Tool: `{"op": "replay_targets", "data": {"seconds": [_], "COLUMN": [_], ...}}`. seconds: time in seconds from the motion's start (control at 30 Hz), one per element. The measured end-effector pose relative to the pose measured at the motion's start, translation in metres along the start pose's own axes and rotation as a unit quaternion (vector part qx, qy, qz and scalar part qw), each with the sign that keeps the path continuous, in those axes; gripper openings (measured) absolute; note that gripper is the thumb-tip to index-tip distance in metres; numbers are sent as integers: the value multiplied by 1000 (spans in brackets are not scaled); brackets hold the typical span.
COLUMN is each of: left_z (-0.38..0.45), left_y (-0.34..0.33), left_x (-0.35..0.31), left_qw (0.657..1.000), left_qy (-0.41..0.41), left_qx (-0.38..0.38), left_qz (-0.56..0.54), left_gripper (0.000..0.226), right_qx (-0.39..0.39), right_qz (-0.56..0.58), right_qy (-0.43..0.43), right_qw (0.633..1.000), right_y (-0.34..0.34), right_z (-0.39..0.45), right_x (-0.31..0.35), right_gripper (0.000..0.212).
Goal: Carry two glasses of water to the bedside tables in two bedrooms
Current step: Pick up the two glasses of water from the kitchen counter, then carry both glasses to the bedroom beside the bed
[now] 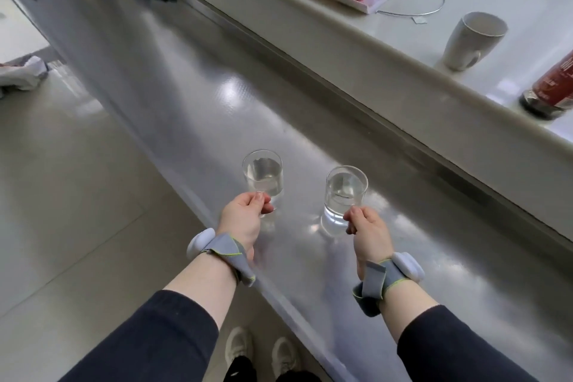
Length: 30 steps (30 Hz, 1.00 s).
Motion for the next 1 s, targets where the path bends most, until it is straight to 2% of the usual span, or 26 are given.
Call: {"op": "replay_targets", "data": {"seconds": [0.2,0.37,0.47,0.63,0.77,1.0], "left_z": [-28,-67,-87,-143,-195,-281], "left_y": [58,149,182,287,375,528], "left_x": [-9,-10,-8,0,10,47], "left_qw": [998,988,984,962,943,902], "left_qy": [-30,-56,-60,-92,-110,-132], "left_qx": [-45,-130,-151,-223,-284,-377], "left_qz": [-24,-66,-79,-127,-135,-163], "left_gripper": [22,22,23,24,25,28], "right_qx": [76,188,219,321,374,481], "right_qz": [7,-5,2,-5,-8,-6], "right_qy": [47,96,117,139,161,154], "right_qw": [996,978,969,937,913,863], "right_y": [-47,-118,-145,-219,-275,-369], "right_z": [-28,-93,-123,-219,-302,-457], "right_x": [35,72,85,91,84,55], "right_gripper": [31,33,31,35,32,34]}}
Point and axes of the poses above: each hand's wrist, its own z-axis towards the middle knuckle, its own y-axis out of the back of the hand, x = y × z, the point moved 8 cm from there along z, towards the middle knuckle, and after that the axes turned 2 degrees about z, right-handed, at the moved point
